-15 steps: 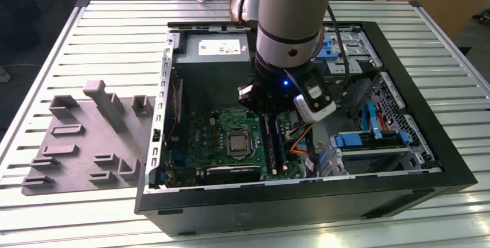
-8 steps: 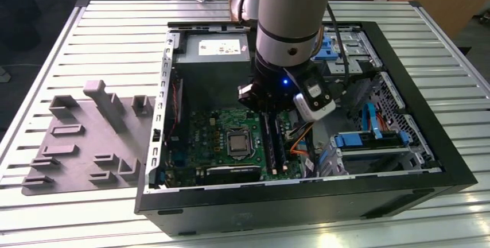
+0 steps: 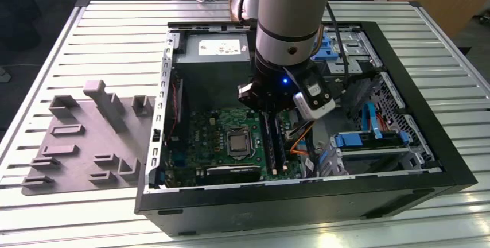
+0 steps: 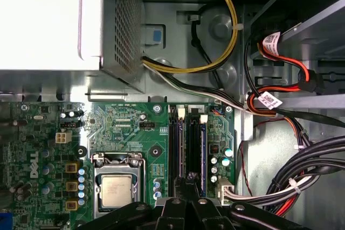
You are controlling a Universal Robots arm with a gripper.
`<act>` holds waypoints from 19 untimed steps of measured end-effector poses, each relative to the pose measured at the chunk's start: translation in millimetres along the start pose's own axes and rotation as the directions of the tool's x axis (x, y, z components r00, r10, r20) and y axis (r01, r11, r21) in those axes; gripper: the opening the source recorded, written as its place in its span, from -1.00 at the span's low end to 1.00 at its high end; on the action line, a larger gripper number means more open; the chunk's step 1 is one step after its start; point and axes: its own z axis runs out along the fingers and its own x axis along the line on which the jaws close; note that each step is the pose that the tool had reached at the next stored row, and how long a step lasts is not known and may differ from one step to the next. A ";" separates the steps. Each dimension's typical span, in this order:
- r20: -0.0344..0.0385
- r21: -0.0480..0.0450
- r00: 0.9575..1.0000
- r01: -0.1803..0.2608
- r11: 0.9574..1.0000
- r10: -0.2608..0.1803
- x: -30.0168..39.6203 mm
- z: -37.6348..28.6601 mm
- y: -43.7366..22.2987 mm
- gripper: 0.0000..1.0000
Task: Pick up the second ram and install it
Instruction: 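Press down the second ram until it locks into place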
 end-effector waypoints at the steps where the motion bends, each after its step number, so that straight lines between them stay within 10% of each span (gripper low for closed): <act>1: 0.000 0.000 1.000 0.000 1.000 0.000 0.0 0.0 0.5 -0.79; 19: 0.000 0.000 1.000 0.000 1.000 0.000 0.1 0.4 6.5 -0.79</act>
